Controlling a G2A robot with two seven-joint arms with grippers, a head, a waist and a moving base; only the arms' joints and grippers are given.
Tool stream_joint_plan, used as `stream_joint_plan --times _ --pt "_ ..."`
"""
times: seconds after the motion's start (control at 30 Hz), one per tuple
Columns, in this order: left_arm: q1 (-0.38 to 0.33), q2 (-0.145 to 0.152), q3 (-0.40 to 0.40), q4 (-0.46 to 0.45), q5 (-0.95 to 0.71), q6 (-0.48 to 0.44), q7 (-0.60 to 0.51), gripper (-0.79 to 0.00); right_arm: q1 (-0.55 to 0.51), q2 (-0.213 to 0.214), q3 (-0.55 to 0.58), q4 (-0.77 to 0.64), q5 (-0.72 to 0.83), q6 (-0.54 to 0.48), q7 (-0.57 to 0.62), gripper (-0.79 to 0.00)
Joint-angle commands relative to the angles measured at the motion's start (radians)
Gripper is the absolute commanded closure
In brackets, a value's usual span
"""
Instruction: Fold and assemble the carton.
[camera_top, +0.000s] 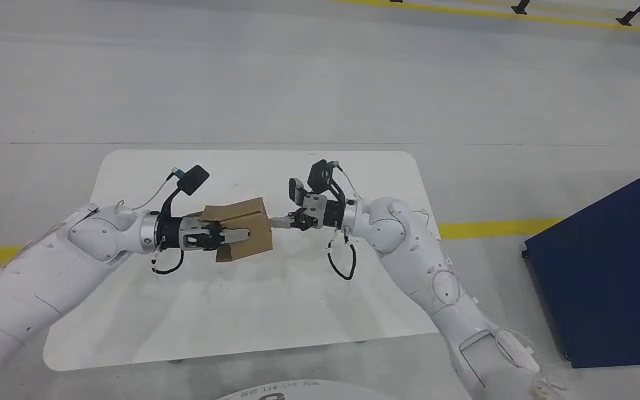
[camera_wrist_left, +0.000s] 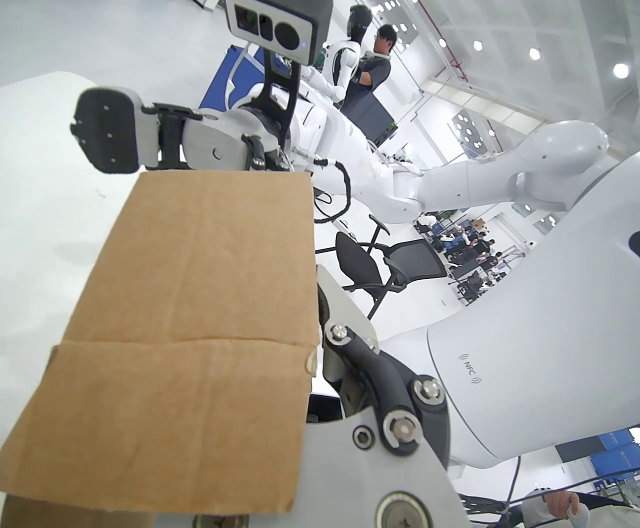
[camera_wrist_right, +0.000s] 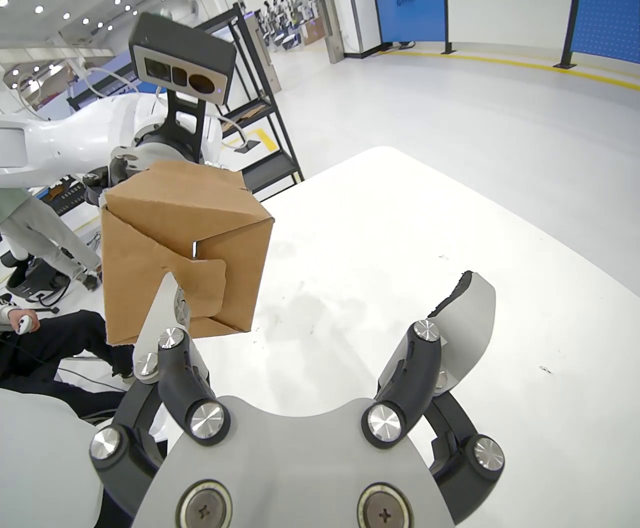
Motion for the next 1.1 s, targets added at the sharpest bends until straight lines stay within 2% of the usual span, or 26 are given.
stream_joint_plan --times 0.0,0.2,0.37,0.73,1.07 --pt "0.001 0.0 0.002 -0.003 0.003 0.001 -0.001 0.0 0.018 -0.006 -0.03 0.005 -0.001 0.006 0.016 -0.785" --pt "-0.002 -0.005 0.015 -0.011 0.006 0.007 -0.006 0.0 0.081 -0.026 -0.098 0.054 0.013 0.02 0.039 -0.785" --pt "-0.008 -0.006 0.017 -0.003 0.003 0.005 -0.005 0.0 0.102 -0.032 -0.105 0.088 0.02 0.021 0.02 -0.785" --pt "-0.005 0.003 0.011 0.003 -0.004 -0.004 0.004 0.0 0.024 0.003 0.018 0.072 0.039 -0.07 -0.042 -0.785" --pt "-0.004 0.007 0.009 0.002 0.004 -0.003 0.003 0.0 -0.044 0.025 0.097 0.025 0.046 -0.08 -0.057 -0.785"
